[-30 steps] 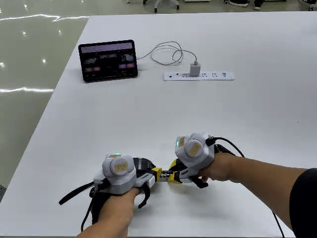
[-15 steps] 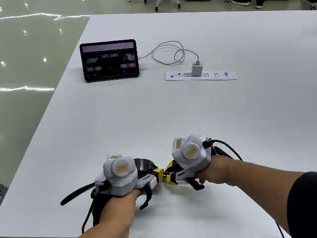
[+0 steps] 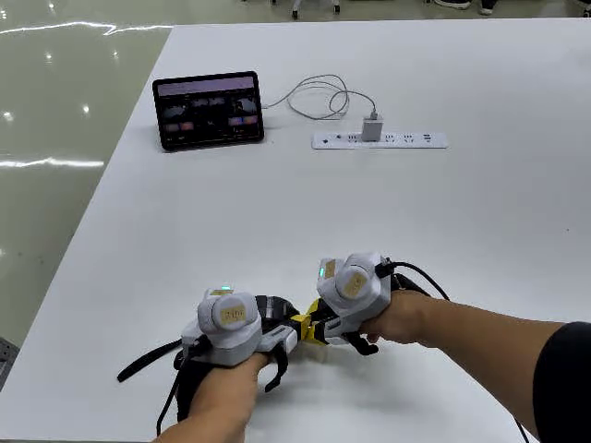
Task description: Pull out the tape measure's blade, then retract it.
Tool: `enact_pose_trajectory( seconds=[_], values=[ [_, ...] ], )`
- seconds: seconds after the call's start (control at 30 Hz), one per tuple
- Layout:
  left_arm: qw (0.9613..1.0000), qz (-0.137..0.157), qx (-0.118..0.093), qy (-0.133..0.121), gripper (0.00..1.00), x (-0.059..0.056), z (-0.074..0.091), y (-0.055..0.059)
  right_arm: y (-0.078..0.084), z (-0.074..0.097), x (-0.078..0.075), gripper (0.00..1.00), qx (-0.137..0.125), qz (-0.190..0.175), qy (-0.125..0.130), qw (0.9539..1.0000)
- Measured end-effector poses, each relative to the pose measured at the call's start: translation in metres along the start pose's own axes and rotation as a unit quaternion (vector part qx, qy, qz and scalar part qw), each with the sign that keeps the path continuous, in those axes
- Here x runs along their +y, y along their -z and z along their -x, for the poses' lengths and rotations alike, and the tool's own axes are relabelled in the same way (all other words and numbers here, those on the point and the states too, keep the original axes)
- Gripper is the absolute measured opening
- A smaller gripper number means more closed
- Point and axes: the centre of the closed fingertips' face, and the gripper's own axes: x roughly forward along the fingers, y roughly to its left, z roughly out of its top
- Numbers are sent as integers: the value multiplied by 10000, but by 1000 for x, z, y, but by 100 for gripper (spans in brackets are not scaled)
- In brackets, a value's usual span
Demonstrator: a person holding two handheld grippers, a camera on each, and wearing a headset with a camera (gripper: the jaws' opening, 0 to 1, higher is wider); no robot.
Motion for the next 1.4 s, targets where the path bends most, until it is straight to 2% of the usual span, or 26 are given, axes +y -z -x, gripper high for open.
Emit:
enact_pose_trajectory(
  seconds=[0.17, 0.33, 0.47, 0.7, 1.23, 1.27, 1.3, 1.33, 1.37, 1.4],
  values=[
    [10000, 0, -13, 1, 64, 0, 0, 0, 1, 1, 1, 12, -38, -22, 43, 10000],
    [10000, 4, -17, 6, 64, 0, 0, 0, 5, 2, 1, 12, 6, 173, 84, 9998],
    [10000, 11, -19, 7, 64, 0, 0, 0, 6, 4, 1, 12, -67, 218, 91, 9997],
    [10000, 29, -19, 16, 64, 0, 0, 0, 0, 0, 1, 11, -81, 151, 95, 9998],
    [9999, 56, -98, 6, 66, 0, 0, 0, 0, 0, 1, 12, -109, 77, 139, 9998],
    [9997, 164, -150, 56, 66, 0, 0, 0, 0, 0, 1, 12, -115, 78, 142, 9998],
    [9989, 419, -129, 143, 67, -1, -1, 3, 0, 0, 1, 12, -115, 81, 144, 9998],
    [9976, 665, 7, 191, 67, -1, -1, 9, 0, 0, 1, 12, -110, 89, 146, 9998],
    [9964, 808, 29, 250, 68, -3, 1, 10, 0, 0, 1, 12, -101, 118, 150, 9998],
    [9985, 524, -97, 148, 68, 0, 1, 6, 0, 0, 2, 12, -98, 120, 154, 9998]
  ],
)
